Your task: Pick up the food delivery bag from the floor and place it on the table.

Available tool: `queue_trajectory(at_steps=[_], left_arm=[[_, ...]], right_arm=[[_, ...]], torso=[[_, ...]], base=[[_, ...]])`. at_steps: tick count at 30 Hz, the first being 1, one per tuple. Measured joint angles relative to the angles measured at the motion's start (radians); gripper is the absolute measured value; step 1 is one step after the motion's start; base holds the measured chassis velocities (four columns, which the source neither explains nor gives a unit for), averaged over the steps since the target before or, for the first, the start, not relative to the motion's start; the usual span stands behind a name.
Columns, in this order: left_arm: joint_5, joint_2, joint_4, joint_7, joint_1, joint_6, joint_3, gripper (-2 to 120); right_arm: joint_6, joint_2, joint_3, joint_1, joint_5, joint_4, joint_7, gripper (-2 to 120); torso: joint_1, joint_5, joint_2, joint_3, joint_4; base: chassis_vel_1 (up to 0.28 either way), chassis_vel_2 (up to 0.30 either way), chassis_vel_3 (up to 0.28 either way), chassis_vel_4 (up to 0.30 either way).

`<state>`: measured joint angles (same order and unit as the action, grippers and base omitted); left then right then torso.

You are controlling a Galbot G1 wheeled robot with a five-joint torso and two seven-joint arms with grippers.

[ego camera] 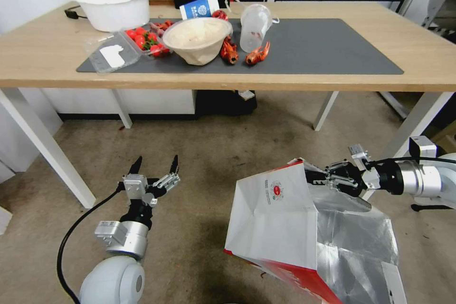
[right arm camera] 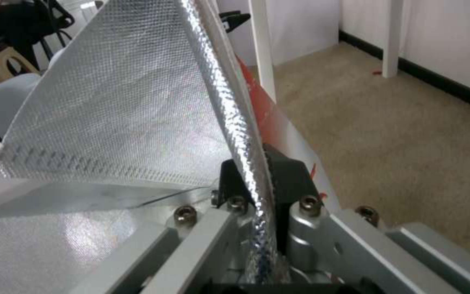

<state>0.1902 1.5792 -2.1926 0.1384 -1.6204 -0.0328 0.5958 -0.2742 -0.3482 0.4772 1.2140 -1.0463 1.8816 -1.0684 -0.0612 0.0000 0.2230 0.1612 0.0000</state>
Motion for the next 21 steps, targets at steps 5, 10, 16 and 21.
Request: queue_trajectory(at_steps=[5, 10, 16, 21], left_arm=[[0.000, 0.000, -0.002, 0.000, 0.000, 0.000, 0.000, 100], [0.001, -0.001, -0.007, 0.001, -0.002, -0.003, 0.001, 100], [0.002, -0.001, -0.008, 0.001, -0.002, -0.004, 0.000, 100], [0.002, -0.002, -0.007, 0.000, -0.001, -0.004, -0.001, 100]], right_arm=[[-0.001, 0.003, 0.000, 0.000, 0.000, 0.003, 0.000, 0], [-0.002, 0.000, -0.003, -0.002, 0.000, 0.003, 0.000, 0], [-0.002, 0.001, -0.003, 0.004, 0.003, 0.003, -0.001, 0], [-0.002, 0.001, -0.002, 0.007, 0.004, 0.003, -0.003, 0]], torso=[[-0.005, 0.0000, 0.021, 0.016, 0.0000], [-0.011, 0.0001, 0.044, 0.034, 0.0000], [-0.017, 0.0000, 0.068, 0.051, 0.0000], [-0.022, 0.0000, 0.084, 0.062, 0.0000]], base=[[0.000, 0.000, 0.000, 0.000], [0.000, 0.000, 0.000, 0.000], [0.000, 0.000, 0.000, 0.000], [0.000, 0.000, 0.000, 0.000]])
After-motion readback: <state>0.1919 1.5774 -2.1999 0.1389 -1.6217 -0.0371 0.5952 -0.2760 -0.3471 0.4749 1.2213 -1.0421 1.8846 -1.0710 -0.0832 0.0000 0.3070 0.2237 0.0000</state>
